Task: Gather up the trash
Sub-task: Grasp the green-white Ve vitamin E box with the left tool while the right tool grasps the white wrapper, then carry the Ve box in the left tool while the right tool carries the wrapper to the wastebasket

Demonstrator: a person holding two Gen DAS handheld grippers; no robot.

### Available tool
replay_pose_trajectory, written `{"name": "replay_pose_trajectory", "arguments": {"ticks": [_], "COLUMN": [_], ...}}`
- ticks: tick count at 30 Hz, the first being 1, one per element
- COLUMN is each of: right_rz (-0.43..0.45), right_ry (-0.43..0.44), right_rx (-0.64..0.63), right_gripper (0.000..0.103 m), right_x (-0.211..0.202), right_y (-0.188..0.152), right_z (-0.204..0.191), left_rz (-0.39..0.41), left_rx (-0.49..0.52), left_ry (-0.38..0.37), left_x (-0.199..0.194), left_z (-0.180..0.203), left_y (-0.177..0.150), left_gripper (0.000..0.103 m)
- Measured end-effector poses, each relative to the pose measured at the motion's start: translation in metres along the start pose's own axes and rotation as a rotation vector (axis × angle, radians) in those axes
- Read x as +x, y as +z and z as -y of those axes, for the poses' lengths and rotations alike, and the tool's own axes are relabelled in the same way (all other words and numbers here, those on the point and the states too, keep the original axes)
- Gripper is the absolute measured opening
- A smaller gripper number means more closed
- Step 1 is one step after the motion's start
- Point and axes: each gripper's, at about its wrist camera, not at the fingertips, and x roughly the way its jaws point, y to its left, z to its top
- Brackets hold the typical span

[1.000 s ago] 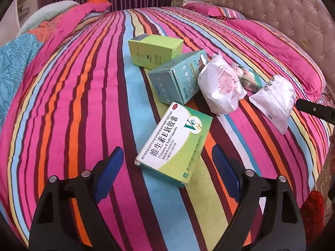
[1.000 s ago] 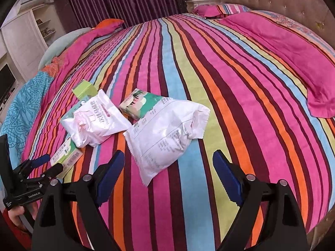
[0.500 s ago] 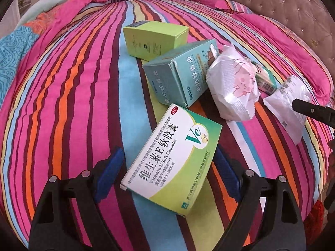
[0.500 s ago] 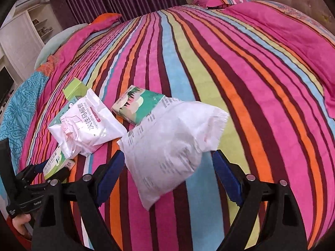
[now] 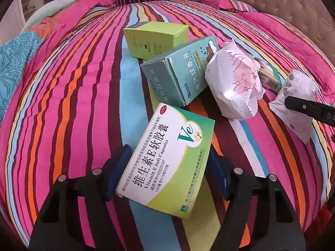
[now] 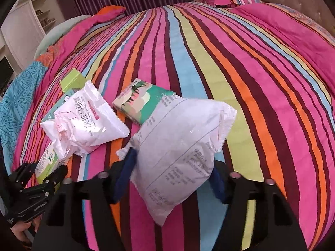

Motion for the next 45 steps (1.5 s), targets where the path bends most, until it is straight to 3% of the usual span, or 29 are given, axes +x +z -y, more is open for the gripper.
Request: {"name": "replay_pose_trajectory", "arguments": {"ticks": [2, 16, 32, 45], "right_rz": [0.016, 0.042, 0.048, 0.071], "right_ry": [-0.030, -0.002, 0.014, 0.077], "right_rx": [-0.032, 0.021, 0.010, 0.008], "right_gripper": [0.052, 0.051, 0.051, 0.051], "right_x": [-0.006, -0.048, -0.099, -0.138], "right_y": [-0.002, -0.013, -0.074, -0.113], "right_z": [-0.004, 0.006, 0.000, -0.013], "left_rz": [0.003, 0.019, 0.060, 0.074], "left_rx": [-0.013, -0.077, -0.077, -0.063], "left_ry": [0.001, -0.017, -0.018, -0.041], "left_x": [-0.003, -0.041, -0.111, -0.144], "left_z": [0.000, -0.003, 0.005, 0.007], "left_y": [-0.001, -0.020, -0.072, -0.121], "left_gripper": [0.067, 0.067, 0.067, 0.067]}}
